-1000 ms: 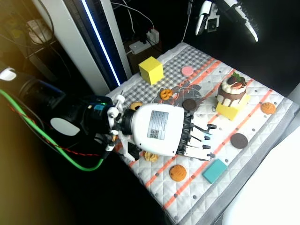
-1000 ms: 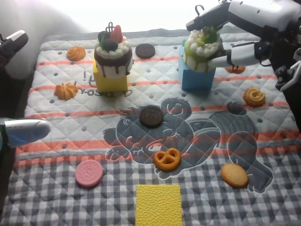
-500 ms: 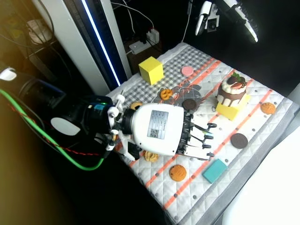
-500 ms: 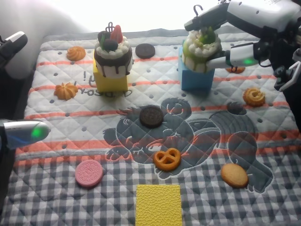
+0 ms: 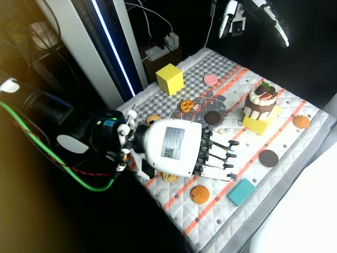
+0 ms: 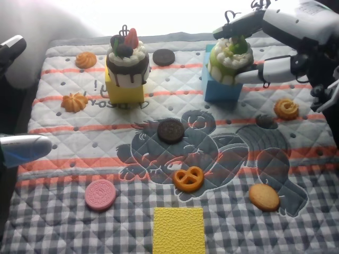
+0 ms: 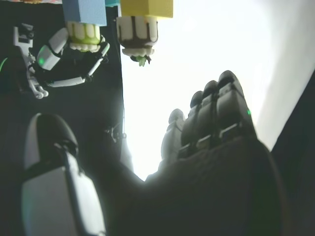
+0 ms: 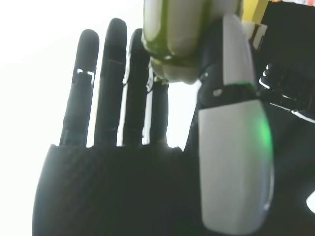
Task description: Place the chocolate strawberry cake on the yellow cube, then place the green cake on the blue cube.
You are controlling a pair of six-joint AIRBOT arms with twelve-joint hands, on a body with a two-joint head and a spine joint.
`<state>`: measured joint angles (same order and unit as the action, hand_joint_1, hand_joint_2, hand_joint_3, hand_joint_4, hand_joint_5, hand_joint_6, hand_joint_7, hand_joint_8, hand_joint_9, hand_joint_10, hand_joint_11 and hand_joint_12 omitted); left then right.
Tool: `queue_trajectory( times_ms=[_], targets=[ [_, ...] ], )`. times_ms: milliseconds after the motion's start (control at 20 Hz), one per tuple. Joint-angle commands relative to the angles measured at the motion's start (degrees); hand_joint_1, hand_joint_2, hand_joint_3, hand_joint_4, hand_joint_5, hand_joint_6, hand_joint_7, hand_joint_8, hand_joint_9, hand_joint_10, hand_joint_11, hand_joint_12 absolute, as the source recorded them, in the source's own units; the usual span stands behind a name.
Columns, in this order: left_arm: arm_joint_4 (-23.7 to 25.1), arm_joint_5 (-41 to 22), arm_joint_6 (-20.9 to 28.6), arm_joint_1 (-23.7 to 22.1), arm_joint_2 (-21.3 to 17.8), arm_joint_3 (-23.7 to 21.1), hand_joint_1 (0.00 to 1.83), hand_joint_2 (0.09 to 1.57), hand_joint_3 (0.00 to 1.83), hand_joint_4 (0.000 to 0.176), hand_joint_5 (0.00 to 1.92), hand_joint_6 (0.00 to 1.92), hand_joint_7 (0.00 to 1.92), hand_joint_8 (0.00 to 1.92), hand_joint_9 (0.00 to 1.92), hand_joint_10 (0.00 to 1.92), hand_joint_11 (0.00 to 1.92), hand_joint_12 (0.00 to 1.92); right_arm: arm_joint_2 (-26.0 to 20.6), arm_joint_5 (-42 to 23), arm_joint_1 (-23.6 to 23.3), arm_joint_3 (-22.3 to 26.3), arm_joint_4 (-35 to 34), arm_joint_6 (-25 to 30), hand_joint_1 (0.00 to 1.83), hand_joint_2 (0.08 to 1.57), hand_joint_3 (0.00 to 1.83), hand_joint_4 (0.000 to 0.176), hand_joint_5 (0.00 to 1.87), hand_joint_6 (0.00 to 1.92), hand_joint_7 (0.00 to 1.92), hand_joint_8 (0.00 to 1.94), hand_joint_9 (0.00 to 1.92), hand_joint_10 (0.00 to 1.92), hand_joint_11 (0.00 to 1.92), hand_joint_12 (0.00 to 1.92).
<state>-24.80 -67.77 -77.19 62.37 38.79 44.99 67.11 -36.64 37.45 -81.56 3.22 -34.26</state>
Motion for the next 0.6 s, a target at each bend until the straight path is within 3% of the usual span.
queue_trajectory(
  times_ms=[0,50,100,250,300,350,400,450,500,550],
  targets=[
    [0.2,-7.3,0.5,-0.4,-0.2,0.2,0.77,0.79,0.0,0.176,0.0,0.0,0.0,0.0,0.0,0.0,0.0,0.0,-0.1,-4.3,0.1,0.0,-0.5,-0.1,1.1,1.0,0.0,0.0,0.68,0.0,0.71,0.0,0.72,0.0,0.24,1.13],
    [0.2,-7.3,0.5,-0.4,-0.2,0.2,0.75,0.79,0.0,0.176,0.0,0.0,0.0,0.0,0.0,0.0,0.0,0.0,-0.1,-4.2,0.3,-0.1,-0.6,-0.1,1.04,1.0,0.0,0.006,0.62,0.0,0.64,0.0,0.66,0.0,0.19,1.1],
    [0.2,-7.3,0.5,-0.4,-0.2,0.2,0.76,0.8,0.0,0.176,0.0,0.0,0.0,0.0,0.0,0.0,0.0,0.0,-0.1,-4.1,0.4,-0.1,-0.6,-0.1,0.99,1.01,0.01,0.041,0.49,0.0,0.6,0.0,0.61,0.0,0.15,1.08],
    [0.2,-7.3,0.5,-0.4,-0.2,0.2,0.76,0.81,0.01,0.176,0.0,0.0,0.0,0.0,0.0,0.0,0.0,0.0,-0.1,-3.9,0.5,-0.1,-0.6,-0.1,0.91,1.02,0.0,0.095,0.19,0.0,0.38,0.0,0.36,0.0,0.02,0.91],
    [0.2,-7.3,0.5,-0.4,-0.2,0.2,0.77,0.81,0.01,0.176,0.0,0.0,0.0,0.0,0.0,0.0,0.0,0.0,-0.1,-3.9,0.6,-0.1,-0.6,-0.1,0.92,1.01,0.0,0.119,0.03,0.0,0.24,0.0,0.18,0.01,0.0,0.53],
    [0.2,-7.4,0.5,-0.4,-0.2,0.2,0.77,0.81,0.01,0.176,0.0,0.0,0.0,0.0,0.0,0.0,0.0,0.0,-0.1,-3.9,0.6,-0.1,-0.6,-0.1,0.92,1.01,0.0,0.119,0.03,0.0,0.24,0.0,0.18,0.01,0.0,0.53],
    [0.2,-7.4,0.5,-0.4,-0.2,0.2,0.77,0.82,0.01,0.176,0.0,0.0,0.0,0.0,0.0,0.0,0.0,0.0,-0.1,-3.9,0.6,-0.1,-0.6,-0.1,0.92,1.01,0.0,0.142,0.02,0.0,0.22,0.0,0.17,0.01,0.0,0.46],
    [0.2,-7.4,0.5,-0.4,-0.2,0.2,0.76,0.81,0.01,0.176,0.0,0.0,0.0,0.0,0.0,0.0,0.0,0.0,-0.1,-3.9,0.6,-0.1,-0.6,-0.1,0.9,1.0,0.0,0.15,0.02,0.0,0.22,0.0,0.18,0.01,0.0,0.49],
    [0.2,-7.4,0.5,-0.3,-0.2,0.2,0.76,0.81,0.01,0.176,0.0,0.0,0.0,0.0,0.0,0.0,0.0,0.0,-0.1,-3.9,0.6,-0.2,-0.6,-0.1,0.9,1.0,0.0,0.142,0.01,0.0,0.22,0.0,0.17,0.0,0.0,0.49],
    [0.1,-7.4,0.5,-0.3,-0.2,0.2,0.76,0.81,0.01,0.176,0.0,0.0,0.0,0.0,0.0,0.0,0.0,0.0,-0.1,-3.9,0.6,-0.2,-0.6,-0.1,0.91,1.0,0.0,0.147,0.01,0.0,0.21,0.0,0.17,0.0,0.0,0.52]
  ],
)
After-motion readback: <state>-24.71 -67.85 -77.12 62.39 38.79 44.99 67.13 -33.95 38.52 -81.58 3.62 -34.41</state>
